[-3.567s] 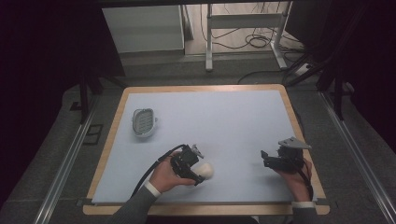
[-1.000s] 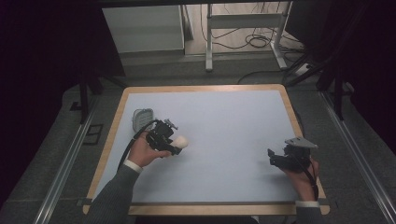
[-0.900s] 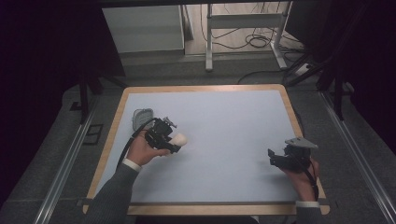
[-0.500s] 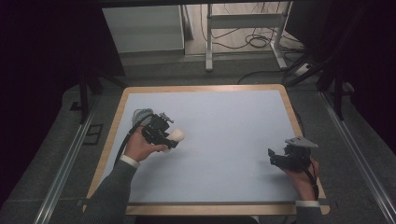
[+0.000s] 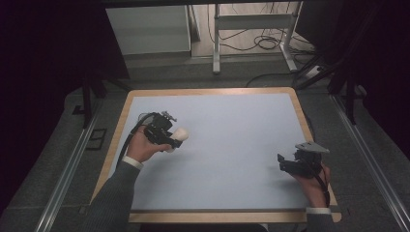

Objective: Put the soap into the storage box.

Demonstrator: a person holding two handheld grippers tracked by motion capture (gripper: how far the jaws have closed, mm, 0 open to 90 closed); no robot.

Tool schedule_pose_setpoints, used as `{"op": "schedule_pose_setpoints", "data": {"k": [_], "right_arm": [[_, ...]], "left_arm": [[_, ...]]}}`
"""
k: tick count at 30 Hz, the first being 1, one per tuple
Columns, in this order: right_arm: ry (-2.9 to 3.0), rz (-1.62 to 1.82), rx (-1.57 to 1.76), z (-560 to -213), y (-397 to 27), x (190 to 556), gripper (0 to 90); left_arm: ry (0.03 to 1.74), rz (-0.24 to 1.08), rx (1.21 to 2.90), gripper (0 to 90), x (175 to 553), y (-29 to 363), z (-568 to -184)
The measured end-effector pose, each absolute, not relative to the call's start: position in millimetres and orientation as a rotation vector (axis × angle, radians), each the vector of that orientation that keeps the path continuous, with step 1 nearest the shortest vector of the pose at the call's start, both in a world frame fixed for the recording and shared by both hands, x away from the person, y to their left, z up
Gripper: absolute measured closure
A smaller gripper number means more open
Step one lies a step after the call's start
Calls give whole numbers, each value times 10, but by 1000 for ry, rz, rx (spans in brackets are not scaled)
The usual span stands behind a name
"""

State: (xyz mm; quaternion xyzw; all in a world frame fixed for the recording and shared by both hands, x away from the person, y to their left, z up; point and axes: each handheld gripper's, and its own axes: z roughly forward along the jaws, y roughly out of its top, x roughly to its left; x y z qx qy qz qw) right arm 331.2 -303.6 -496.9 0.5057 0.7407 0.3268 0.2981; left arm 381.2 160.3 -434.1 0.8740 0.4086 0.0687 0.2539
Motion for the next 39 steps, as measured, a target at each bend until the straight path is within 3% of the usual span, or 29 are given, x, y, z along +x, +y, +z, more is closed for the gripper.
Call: {"op": "schedule_pose_setpoints", "data": {"k": [25, 39], "right_arm": [[1974, 860, 1338, -4980, -3030, 3313, 111], [1978, 858, 1339, -4978, -3028, 3309, 111]], "left_arm": [[1211, 226, 2324, 494, 4029, 1832, -4260], [1369, 245, 2265, 494, 4208, 2040, -4334]]}}
